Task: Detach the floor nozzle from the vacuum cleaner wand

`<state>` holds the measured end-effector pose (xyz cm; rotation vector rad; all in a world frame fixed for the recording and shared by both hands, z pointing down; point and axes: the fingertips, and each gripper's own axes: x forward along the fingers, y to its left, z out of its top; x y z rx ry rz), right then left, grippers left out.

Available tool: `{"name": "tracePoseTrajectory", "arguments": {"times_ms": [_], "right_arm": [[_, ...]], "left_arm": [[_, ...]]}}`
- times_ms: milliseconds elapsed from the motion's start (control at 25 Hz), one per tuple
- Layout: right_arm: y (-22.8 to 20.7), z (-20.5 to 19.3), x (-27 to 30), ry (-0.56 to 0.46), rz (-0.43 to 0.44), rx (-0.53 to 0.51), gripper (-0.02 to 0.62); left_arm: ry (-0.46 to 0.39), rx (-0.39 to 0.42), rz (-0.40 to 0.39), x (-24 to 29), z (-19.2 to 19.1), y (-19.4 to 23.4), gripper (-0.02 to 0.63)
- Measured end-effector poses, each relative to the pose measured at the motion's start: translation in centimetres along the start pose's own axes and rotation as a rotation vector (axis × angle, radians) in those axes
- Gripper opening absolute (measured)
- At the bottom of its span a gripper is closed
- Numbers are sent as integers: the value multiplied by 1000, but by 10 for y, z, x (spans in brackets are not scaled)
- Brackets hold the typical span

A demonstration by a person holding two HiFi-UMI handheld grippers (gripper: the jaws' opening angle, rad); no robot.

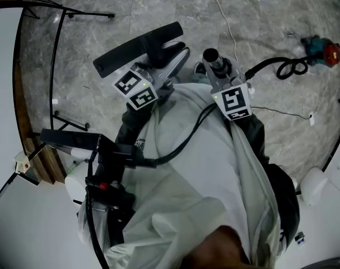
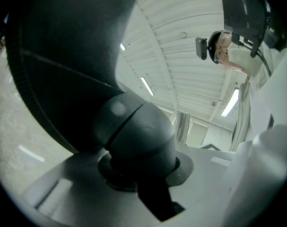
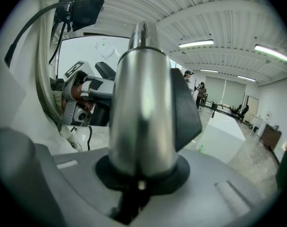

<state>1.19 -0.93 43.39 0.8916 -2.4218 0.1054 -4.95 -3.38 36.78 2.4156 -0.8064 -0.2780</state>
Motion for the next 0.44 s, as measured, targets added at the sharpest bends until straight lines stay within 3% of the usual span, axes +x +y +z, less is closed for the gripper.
{"name": "tracePoseTrajectory", "arguments": {"times_ms": [440], "right_arm": [[-1, -1, -1, 5, 10, 1, 44]], "left_arm": [[-2, -14, 1, 4, 0, -1, 78]]}}
